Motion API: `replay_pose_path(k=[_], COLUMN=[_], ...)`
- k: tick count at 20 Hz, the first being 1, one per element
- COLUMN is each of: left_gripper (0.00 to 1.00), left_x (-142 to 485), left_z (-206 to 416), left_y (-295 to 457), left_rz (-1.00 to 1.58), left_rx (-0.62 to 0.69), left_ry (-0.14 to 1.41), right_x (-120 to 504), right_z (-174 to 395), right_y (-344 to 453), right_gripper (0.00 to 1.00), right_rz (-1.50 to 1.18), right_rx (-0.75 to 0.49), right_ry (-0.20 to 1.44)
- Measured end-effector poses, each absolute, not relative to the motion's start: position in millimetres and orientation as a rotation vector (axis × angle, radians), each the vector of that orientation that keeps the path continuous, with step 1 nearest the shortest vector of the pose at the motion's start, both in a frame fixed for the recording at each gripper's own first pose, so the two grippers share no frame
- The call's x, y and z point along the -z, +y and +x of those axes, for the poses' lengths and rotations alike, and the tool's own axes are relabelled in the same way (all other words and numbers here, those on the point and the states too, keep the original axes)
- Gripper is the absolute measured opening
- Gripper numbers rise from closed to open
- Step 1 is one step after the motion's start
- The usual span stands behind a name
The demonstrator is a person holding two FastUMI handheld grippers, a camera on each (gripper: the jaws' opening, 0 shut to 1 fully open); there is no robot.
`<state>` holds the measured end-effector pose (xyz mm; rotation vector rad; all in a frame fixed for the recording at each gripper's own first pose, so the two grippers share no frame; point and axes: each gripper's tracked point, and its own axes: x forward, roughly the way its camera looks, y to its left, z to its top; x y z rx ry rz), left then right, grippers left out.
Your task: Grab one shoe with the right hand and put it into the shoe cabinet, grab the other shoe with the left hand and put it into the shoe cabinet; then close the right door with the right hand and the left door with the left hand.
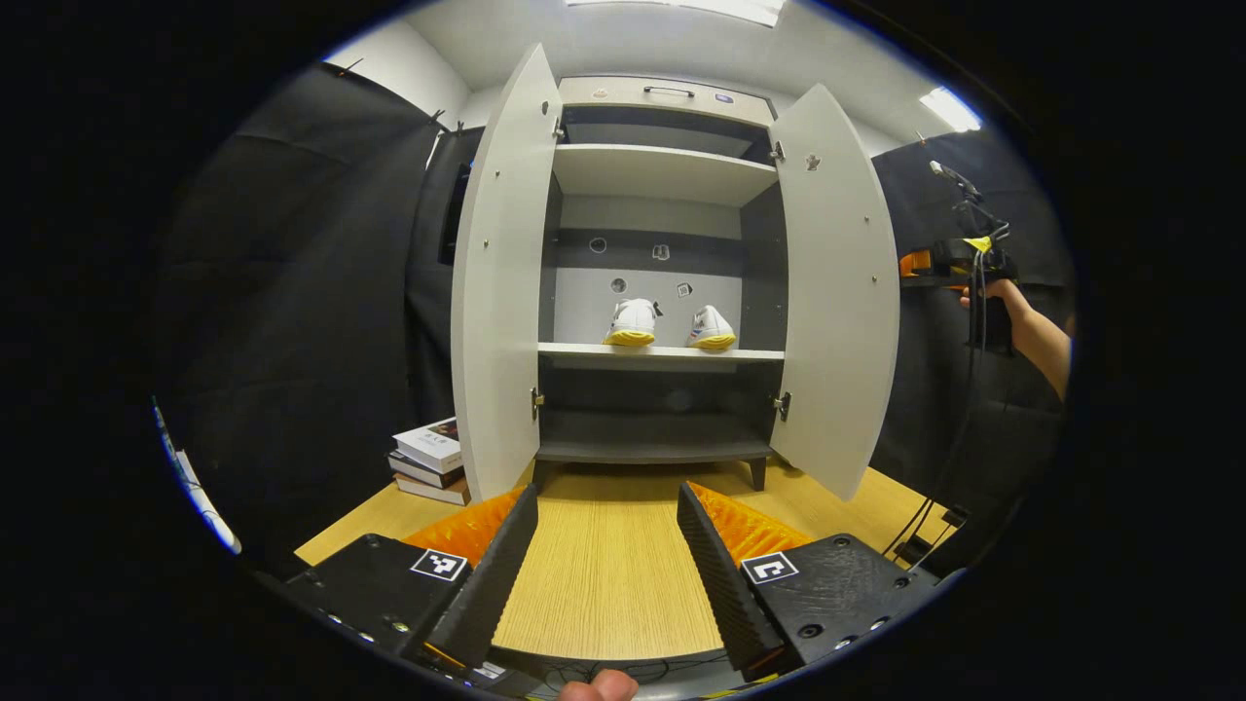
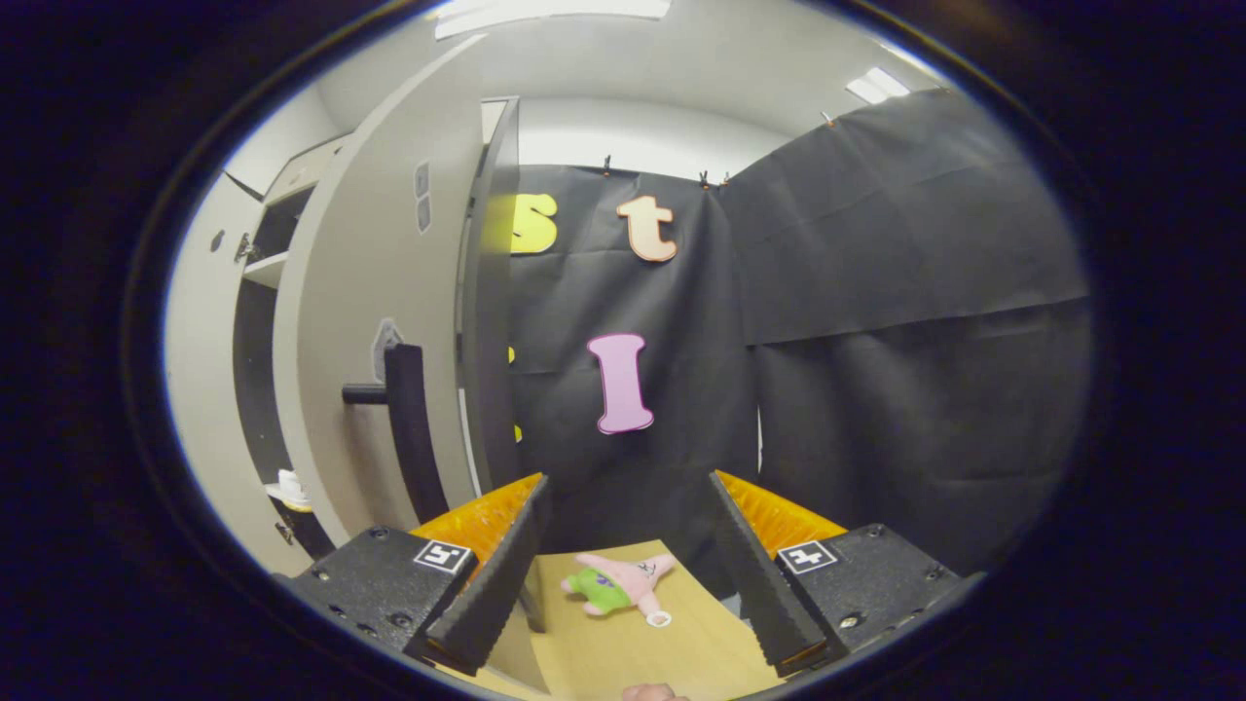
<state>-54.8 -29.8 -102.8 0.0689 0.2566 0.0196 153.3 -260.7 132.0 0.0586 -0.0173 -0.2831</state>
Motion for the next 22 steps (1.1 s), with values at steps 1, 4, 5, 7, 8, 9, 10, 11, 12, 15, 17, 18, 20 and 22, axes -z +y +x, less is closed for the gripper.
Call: replay_pose_path(k=[1,4,5,7,8,9,10,11,12,15,17,18,20,22], left_gripper=[0.87,0.87,0.87,0.87,0.87,0.87,0.87,0.87,0.87,0.86,0.87,0.87,0.87,0.87], left_x=[103,103,105,108,110,112,113,112,112,114,114,113,113,115], left_z=[-54,-53,-53,-53,-53,-53,-53,-54,-54,-54,-56,-57,-57,-59], left_y=[-29,-29,-30,-32,-33,-36,-38,-39,-40,-39,-35,-32,-24,-16], left_rz=[0.066,0.068,0.068,0.065,0.061,0.058,0.057,0.057,0.056,0.06,0.058,0.058,0.057,0.053], left_rx=[-0.02,-0.023,-0.021,-0.016,-0.013,-0.008,-0.003,0.001,0.006,0.011,0.007,0.001,-0.012,-0.024], left_ry=[0.26,0.26,0.263,0.273,0.279,0.285,0.289,0.286,0.283,0.289,0.289,0.288,0.286,0.294], right_x=[-133,-130,-131,-131,-132,-132,-135,-135,-136,-135,-134,-134,-133,-132], right_z=[157,162,163,165,164,163,161,160,159,160,162,163,167,175], right_y=[-261,-253,-254,-245,-243,-240,-236,-231,-224,-199,-183,-174,-155,-135], right_gripper=[0.99,0.99,0.99,0.96,0.98,0.98,0.97,0.97,0.97,0.97,0.98,0.97,0.97,0.97], right_rz=[0.061,0.072,0.076,0.082,0.078,0.058,0.04,0.026,0.025,0.024,0.024,0.024,0.03,0.044], right_rx=[0.28,0.252,0.257,0.248,0.247,0.249,0.249,0.249,0.242,0.197,0.169,0.153,0.125,0.1], right_ry=[-0.017,-0.003,-0.005,0.002,-0.01,-0.014,-0.029,-0.029,-0.032,-0.03,-0.026,-0.029,-0.034,-0.035])
